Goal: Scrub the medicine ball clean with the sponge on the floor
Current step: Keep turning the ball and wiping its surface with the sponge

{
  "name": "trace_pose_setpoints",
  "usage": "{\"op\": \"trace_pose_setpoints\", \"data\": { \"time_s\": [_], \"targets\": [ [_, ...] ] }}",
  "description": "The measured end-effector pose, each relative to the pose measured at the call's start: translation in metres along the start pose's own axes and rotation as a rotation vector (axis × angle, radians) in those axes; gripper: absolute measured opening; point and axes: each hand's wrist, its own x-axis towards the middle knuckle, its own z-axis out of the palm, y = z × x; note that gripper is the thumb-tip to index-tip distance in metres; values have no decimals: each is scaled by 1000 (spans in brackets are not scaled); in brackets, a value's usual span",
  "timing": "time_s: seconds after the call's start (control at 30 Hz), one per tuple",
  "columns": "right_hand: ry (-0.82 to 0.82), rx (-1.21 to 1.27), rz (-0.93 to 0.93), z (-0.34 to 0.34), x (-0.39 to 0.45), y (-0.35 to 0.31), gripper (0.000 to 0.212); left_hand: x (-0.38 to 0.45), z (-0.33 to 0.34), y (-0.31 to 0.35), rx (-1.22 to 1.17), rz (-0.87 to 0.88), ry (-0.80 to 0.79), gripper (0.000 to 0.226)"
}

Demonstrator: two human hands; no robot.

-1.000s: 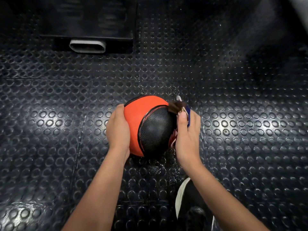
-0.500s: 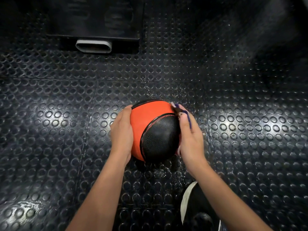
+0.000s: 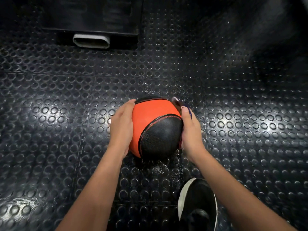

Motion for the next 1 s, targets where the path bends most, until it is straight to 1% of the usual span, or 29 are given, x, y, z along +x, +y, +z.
{"op": "trace_pose_setpoints", "data": {
  "time_s": [0.07,0.1,0.17,0.23,0.3,0.33,0.37,0.4,0.47,0.5,0.53,0.57,0.67,0.73,0.77,0.83,0.87,0.9,0.93,0.97,1.0],
  "targets": [
    [-23,83,196,-8,11,-2,39,-1,3,2,20,27,-1,34],
    [-60,80,218,-10,14,-5,36,-2,3,3,31,32,-6,35],
    [-90,51,147,-9,17,-14,31,2,1,5,42,37,-26,36],
    [-93,32,1,-4,14,-23,30,3,-2,6,54,35,-46,34],
    [-106,-63,-115,1,12,-22,28,5,-3,4,70,44,-58,34],
    [-93,-98,-131,1,12,-19,28,4,-2,4,70,54,-60,34],
    [-74,-100,-91,-1,15,-15,28,3,-1,5,68,60,-61,33],
    [-83,-80,3,-4,17,-15,31,1,0,5,69,60,-59,31],
    [-140,-41,213,-14,25,-10,42,2,3,8,93,48,-68,29],
    [-161,-25,290,-17,28,-9,46,2,3,11,97,37,-81,29],
    [-184,-9,326,-18,27,-12,47,3,3,12,92,33,-93,29],
    [-191,18,313,-17,28,-14,44,4,2,14,94,33,-98,29],
    [-116,68,153,-7,22,-26,30,9,0,13,151,50,-91,30],
    [-106,-40,49,-4,14,-29,30,9,-2,11,161,68,-103,30],
    [-105,-94,33,-6,13,-25,32,9,-3,10,179,73,-119,31],
    [-92,-80,116,-10,12,-8,41,11,-4,9,223,96,-147,29],
    [-80,-45,188,-12,12,1,43,12,-5,7,237,115,-116,27],
    [-60,1,250,-14,10,9,44,12,-3,9,253,148,-40,24],
    [-35,37,321,-13,6,16,49,12,-2,10,292,202,97,24],
    [3,63,373,-12,5,26,58,12,0,13,340,267,290,27],
    [45,89,387,-10,1,31,65,12,-1,16,392,289,480,30]
  ]
}}
